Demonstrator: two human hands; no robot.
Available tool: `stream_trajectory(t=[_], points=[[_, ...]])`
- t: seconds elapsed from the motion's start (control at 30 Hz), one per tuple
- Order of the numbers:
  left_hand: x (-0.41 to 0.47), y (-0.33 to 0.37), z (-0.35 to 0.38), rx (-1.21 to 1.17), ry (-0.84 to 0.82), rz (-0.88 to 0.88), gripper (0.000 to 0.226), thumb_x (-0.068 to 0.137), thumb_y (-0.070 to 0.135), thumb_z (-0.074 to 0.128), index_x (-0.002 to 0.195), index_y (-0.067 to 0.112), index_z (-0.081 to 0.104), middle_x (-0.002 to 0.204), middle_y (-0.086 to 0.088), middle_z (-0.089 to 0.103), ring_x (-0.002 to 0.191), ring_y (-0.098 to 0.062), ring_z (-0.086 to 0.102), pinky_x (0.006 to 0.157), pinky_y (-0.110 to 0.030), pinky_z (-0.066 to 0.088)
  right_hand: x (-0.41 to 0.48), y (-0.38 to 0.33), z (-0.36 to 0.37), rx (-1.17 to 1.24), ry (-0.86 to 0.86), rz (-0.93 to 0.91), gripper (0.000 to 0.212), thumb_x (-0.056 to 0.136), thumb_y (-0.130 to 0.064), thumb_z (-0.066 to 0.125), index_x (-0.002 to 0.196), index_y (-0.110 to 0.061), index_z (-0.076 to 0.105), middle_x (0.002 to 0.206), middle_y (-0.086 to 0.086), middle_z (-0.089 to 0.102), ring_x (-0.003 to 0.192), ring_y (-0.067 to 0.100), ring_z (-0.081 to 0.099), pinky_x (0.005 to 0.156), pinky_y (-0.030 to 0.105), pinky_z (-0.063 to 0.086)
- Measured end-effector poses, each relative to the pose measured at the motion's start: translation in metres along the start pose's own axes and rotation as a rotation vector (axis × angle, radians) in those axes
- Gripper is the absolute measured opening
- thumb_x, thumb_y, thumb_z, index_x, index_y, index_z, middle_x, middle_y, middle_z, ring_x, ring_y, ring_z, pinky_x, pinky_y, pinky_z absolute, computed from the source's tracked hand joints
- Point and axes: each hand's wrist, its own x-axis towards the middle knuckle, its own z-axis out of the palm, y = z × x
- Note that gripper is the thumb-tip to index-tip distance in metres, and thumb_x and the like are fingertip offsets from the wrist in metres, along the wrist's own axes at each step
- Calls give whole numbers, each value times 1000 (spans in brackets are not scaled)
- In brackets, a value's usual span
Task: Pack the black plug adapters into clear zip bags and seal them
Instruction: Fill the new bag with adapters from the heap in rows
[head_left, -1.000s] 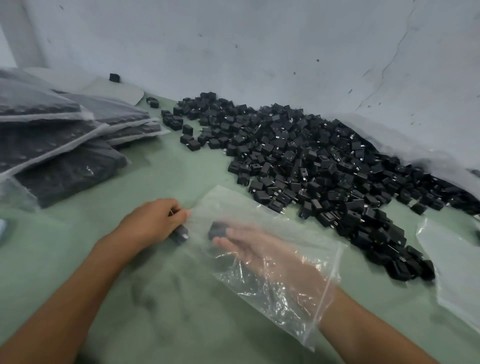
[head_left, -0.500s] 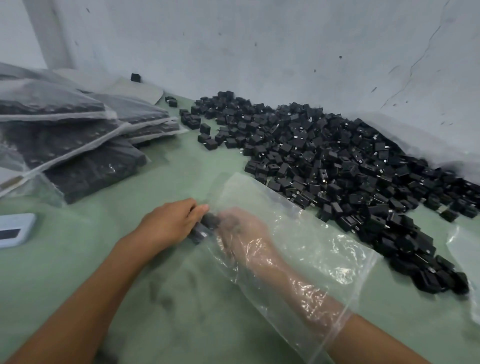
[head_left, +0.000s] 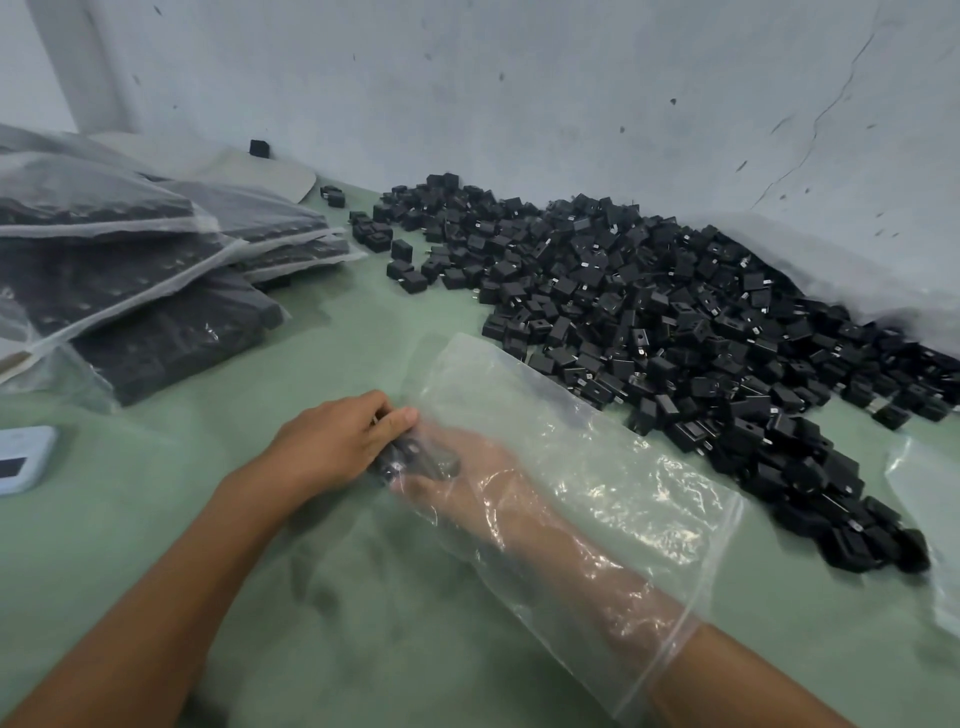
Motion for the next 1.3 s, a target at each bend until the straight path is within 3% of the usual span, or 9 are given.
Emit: stream_trajectory(t=[0.33, 0.47, 0.6, 0.67, 0.77, 0.87, 1.03, 1.17, 1.3], points=[[1, 4, 2, -123, -3, -7, 43, 92, 68, 45, 81, 31, 63, 70, 19, 69, 71, -5, 66, 80, -36, 53, 5, 19, 9, 149, 90, 105, 36, 85, -18, 67, 117, -7, 55, 110, 39, 53, 104, 40, 58, 91, 57, 46], [2, 8, 3, -75, 24, -23, 43, 90, 70, 44, 79, 32, 61, 68, 18, 68, 70, -4, 64, 74, -33, 51, -11, 14, -4, 107, 163, 0, 55, 87, -1, 68, 134, -20, 46, 106, 25, 61, 91, 37, 66, 73, 55, 53], [3, 10, 2, -69, 18, -48, 41, 91, 67, 46, 78, 31, 62, 67, 19, 68, 69, -5, 65, 79, -35, 53, -4, 0, -17, -189, 96, 136, 62, 63, -44, 86, 118, -36, 58, 110, 15, 68, 95, 35, 68, 81, 51, 57], [3, 9, 1, -101, -8, -40, 42, 92, 66, 47, 77, 30, 63, 65, 20, 69, 61, 0, 64, 78, -35, 54, -4, -2, -33, -34, -53, 227, 59, 70, -65, 76, 104, -17, 73, 97, 13, 74, 80, 28, 74, 69, 35, 60], [2, 8, 1, -152, -41, -25, 43, 93, 65, 47, 77, 30, 65, 67, 17, 70, 61, -3, 67, 81, -39, 55, -5, -18, -53, -31, -65, 306, 39, 102, -25, 53, 136, -8, 46, 99, 10, 69, 63, 4, 71, 54, 19, 55], [2, 8, 1, -188, -61, -17, 44, 94, 62, 48, 78, 25, 65, 67, 13, 71, 60, -4, 68, 81, -37, 54, -47, -17, -92, -58, 101, 409, 71, 93, 12, 55, 151, -8, 21, 103, 2, 63, 69, -2, 70, 61, 16, 56], [1, 7, 1, -205, -50, 11, 31, 95, 61, 47, 79, 39, 63, 66, 12, 71, 57, -4, 68, 75, -33, 54, -134, -51, -169, -14, -62, 575, 38, 92, 10, 48, 119, -6, 69, 110, -1, 75, 108, 13, 68, 85, 18, 55], [0, 8, 2, -198, -50, -11, 39, 95, 60, 47, 78, 29, 64, 65, 12, 71, 58, -5, 69, 77, -33, 54, -150, -83, -227, -361, -117, 689, 28, 88, 1, 55, 75, -15, 75, 76, 3, 72, 74, 17, 67, 72, 25, 56], [1, 10, 0, -193, -68, -23, 43, 94, 61, 47, 79, 24, 64, 65, 12, 72, 59, -6, 69, 82, -37, 55, -106, -64, -261, -808, 253, 602, 30, 96, -6, 50, 88, -26, 70, 81, -2, 69, 64, 11, 67, 65, 34, 59]])
